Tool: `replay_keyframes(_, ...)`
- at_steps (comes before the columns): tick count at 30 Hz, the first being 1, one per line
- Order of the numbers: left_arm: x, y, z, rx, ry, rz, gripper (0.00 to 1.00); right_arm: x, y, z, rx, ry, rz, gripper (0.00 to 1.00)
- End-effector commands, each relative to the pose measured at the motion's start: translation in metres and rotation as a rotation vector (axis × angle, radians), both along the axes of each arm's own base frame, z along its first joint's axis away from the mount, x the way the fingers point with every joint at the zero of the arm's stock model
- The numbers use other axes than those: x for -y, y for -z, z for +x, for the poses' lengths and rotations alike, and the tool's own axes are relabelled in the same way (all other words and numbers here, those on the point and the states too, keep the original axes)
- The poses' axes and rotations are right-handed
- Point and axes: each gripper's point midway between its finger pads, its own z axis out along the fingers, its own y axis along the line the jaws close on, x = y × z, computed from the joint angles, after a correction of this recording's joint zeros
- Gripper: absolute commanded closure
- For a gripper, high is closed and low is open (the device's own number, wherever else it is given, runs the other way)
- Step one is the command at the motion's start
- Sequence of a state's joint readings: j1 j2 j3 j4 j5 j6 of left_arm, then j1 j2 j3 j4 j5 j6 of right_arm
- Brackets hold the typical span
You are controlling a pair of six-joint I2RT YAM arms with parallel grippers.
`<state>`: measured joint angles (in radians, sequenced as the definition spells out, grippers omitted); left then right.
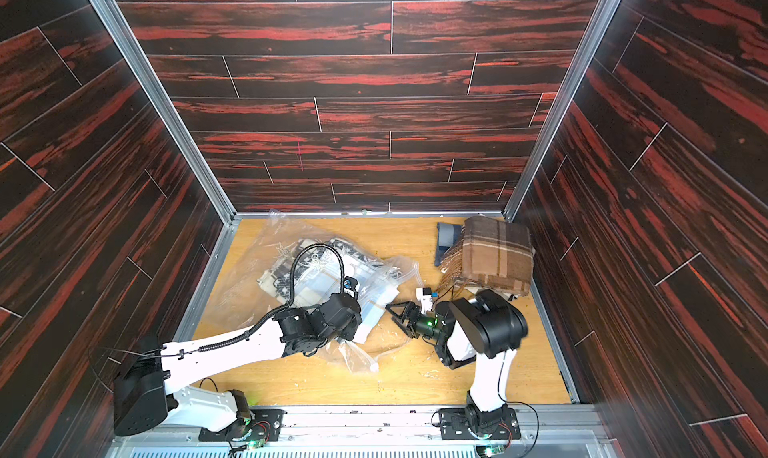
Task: Take the scarf out of the vacuum bag
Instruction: Take out the scarf from the vacuum bag.
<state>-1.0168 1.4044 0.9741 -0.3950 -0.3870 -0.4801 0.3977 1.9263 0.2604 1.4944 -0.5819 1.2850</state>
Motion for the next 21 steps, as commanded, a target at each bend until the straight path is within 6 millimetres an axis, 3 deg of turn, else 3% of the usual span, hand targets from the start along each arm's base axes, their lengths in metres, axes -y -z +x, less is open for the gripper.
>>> replay_keyframes(1,-0.008,0.005,-0.005,-0.008,-0.016,0.021,1.0,-0.007,-0.024,0.004,0.091,-0.002,0.061,0.21)
replay_keyframes(17,-0.001,0.001,-0.001,-0.003,-0.001,0.032,1.0,-0.018,-0.018,0.018,0.077,-0.008,0.074,0.26)
replay_keyframes(21,-0.001,0.0,0.0,-0.001,0.0,0.035,1.0,-0.027,-0.033,0.017,0.132,-0.051,0.092,0.28)
